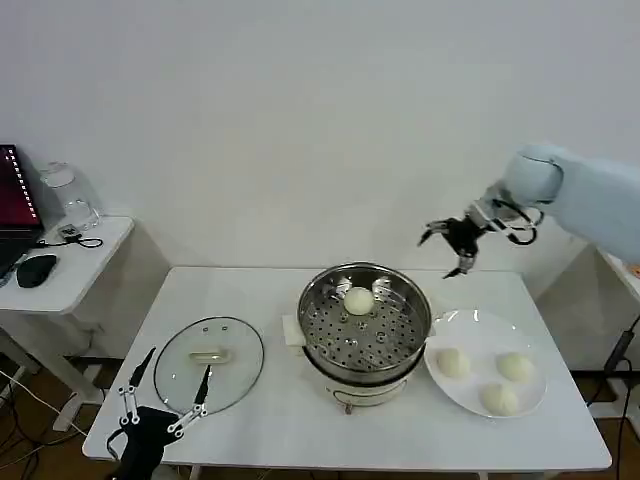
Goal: Take steamed baozi put them in steamer then cover it.
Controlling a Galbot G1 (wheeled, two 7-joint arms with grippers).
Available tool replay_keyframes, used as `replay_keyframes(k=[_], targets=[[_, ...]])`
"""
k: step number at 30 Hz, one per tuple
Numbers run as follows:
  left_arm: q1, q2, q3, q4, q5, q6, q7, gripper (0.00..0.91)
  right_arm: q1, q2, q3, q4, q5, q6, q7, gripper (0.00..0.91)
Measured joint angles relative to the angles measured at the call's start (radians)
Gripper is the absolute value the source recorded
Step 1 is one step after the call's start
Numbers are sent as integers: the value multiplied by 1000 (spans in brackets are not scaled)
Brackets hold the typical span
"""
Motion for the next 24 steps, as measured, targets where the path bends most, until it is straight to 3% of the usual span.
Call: replay_keyframes(k=[10,24], targets=[[-5,10,-9,-6,-3,-1,2,907,-121,-84,34,10,6,-100,-28,907],[-36,13,-11,8,0,17,9,907,-321,-69,123,-16,3,-159,-2,907]])
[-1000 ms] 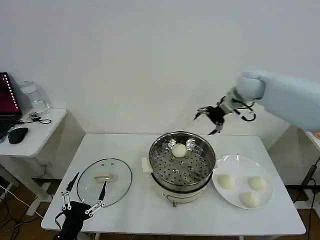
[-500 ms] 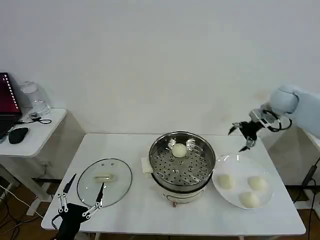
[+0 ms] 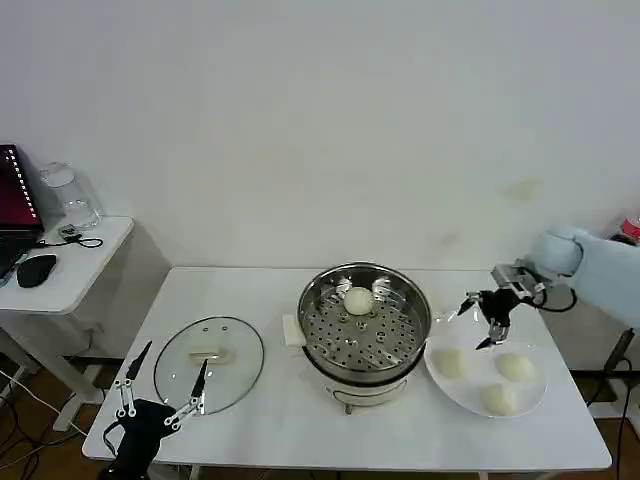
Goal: Take steamed baozi put them in steamer then cover it.
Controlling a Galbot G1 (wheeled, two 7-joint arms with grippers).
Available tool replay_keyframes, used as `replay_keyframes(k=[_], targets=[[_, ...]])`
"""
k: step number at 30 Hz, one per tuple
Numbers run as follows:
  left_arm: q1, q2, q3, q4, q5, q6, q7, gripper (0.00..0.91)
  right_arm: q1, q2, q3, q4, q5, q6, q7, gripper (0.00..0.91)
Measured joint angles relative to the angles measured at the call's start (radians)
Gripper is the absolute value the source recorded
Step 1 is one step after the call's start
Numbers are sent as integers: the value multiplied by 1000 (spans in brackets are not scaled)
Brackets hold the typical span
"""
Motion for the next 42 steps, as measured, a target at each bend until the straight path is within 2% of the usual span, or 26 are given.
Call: replay_keyframes(k=[21,23,35,38,42], targets=[[-19,-2,0,33,6,4,1,907,-182,46,105,-63,-33,-31,29,907],[-22,-2,2,32,5,4,1,907,-189,48,109,-65,-36,-32,30,796],[-24,-2,4,33,6,4,1,907,-212,47,125,-76,-56,-35,40,776],[-22,-3,6,33,8,4,1,907,-216,44,129,-75,-56,-35,42,705],[-19,-4,7,32,9,4,1,907,-217,42,134,-76,-56,-32,47,675]])
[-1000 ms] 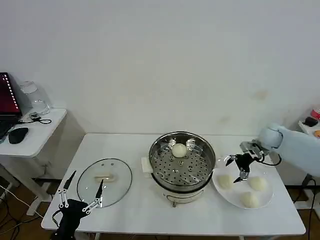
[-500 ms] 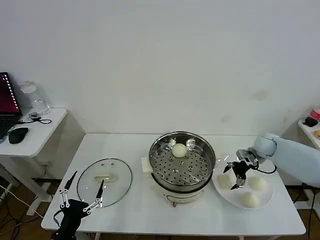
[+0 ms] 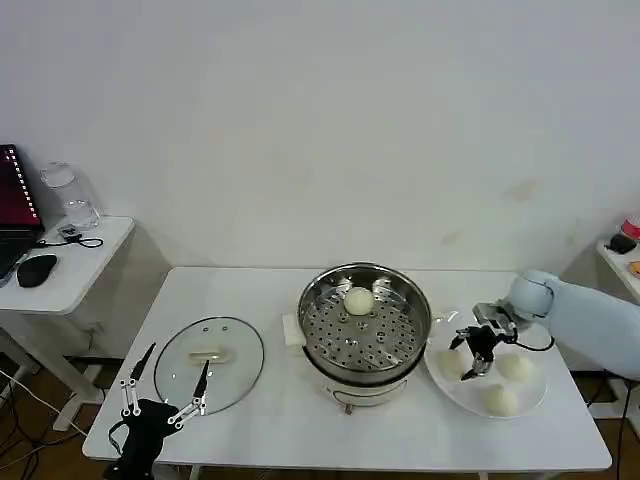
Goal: Take steamed baozi put them in steamer then cover it.
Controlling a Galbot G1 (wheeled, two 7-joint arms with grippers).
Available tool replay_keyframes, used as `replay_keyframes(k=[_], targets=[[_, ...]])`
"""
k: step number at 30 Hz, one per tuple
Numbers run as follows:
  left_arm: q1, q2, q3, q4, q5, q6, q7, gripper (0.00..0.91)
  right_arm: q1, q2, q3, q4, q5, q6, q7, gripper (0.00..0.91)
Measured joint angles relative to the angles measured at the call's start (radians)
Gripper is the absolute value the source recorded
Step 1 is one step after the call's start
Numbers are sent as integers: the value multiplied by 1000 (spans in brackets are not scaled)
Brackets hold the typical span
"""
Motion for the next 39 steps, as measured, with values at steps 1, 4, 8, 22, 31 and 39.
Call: replay_keyframes(k=[1,4,8,22,31,39], targets=[[0,0,0,0,1,0,0,907,0,-1,1,0,-1,0,0,665],[0,-4,3,0,4,-2,-1,907,-4,-4,4,2,-2,-1,3,655],[6,-7,4,0,4,-5,-2,907,-10,-10,11,6,-5,-2,4,635],[20,-6,3,-14,8,-9,-4,907,-23,-47,43,36,0,-7,8,564],[28,-6,4,-14,8,-20,-5,907,37,-100,15,97,34,-15,7,564],[23,9,2,-15,1,-22,-6,907,213,-188,-94,201,102,-14,-1,564]])
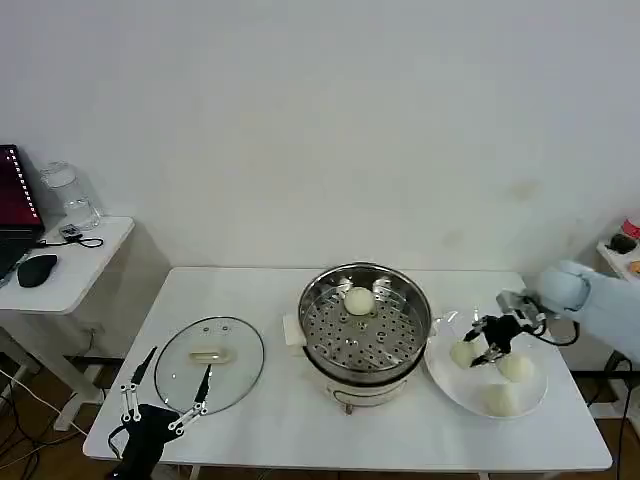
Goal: Take steamed baozi put them in steamer then cover it.
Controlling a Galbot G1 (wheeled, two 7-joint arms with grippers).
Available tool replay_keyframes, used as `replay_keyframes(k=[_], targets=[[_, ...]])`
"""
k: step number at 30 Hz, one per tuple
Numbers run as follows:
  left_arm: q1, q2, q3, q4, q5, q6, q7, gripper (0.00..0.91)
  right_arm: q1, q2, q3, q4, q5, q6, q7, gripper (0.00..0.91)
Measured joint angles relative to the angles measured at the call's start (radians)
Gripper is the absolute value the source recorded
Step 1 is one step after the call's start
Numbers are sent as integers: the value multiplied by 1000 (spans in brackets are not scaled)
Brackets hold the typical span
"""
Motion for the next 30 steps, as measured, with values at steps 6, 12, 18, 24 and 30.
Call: replay_keyframes(k=[6,12,18,24,30], targets=[[-6,14,2,-3,-3,0,1,907,193,-47,-119,93,77,-8,-12,564],[-15,23,2,0,-8,0,1,907,396,-53,-230,183,175,-27,-14,574],[-22,25,-4,8,-18,-2,0,907,506,1,-280,260,284,-67,13,574],[-24,14,-5,20,-19,-11,-3,907,523,118,-310,287,405,-126,65,574],[-23,3,-13,27,-22,-18,-8,907,487,253,-323,264,507,-176,124,574]])
